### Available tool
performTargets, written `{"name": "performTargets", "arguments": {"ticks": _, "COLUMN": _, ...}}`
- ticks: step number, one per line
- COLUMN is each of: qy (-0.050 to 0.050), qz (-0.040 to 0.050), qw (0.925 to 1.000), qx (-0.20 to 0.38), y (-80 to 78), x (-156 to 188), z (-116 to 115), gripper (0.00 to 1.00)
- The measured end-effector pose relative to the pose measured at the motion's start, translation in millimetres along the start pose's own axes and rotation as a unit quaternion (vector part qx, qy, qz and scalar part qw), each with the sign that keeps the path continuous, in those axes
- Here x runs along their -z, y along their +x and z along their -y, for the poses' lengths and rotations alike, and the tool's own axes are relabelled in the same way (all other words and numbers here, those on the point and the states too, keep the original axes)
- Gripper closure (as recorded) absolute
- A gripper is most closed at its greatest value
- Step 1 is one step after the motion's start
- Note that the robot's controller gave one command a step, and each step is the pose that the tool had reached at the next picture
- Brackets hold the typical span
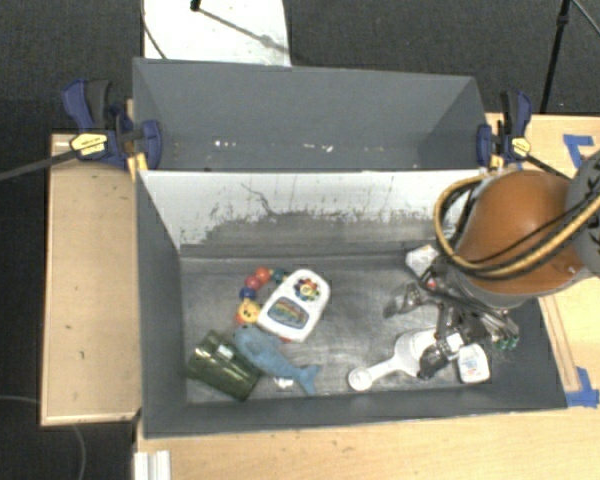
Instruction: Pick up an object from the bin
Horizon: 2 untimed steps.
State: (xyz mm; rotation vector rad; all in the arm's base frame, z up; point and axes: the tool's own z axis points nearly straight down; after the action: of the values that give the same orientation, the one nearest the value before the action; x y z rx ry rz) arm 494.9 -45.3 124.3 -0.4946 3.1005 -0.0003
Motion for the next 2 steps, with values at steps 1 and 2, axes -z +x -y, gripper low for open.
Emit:
{"name": "performTargets", "arguments": {"ticks": 1, "qy": 0.001, "qz": 0.0067, "qw": 0.9998, "qx": -0.017, "y": 16.9, "x": -52.4, "z": 14.3, "gripper": 0.0}}
{"name": "performTargets", "arguments": {"ticks": 2, "qy": 0.0, "qz": 0.0084, "qw": 0.9977, "qx": 0.067, "y": 15.0, "x": -50.2, "z": 16.7, "gripper": 1.0}}
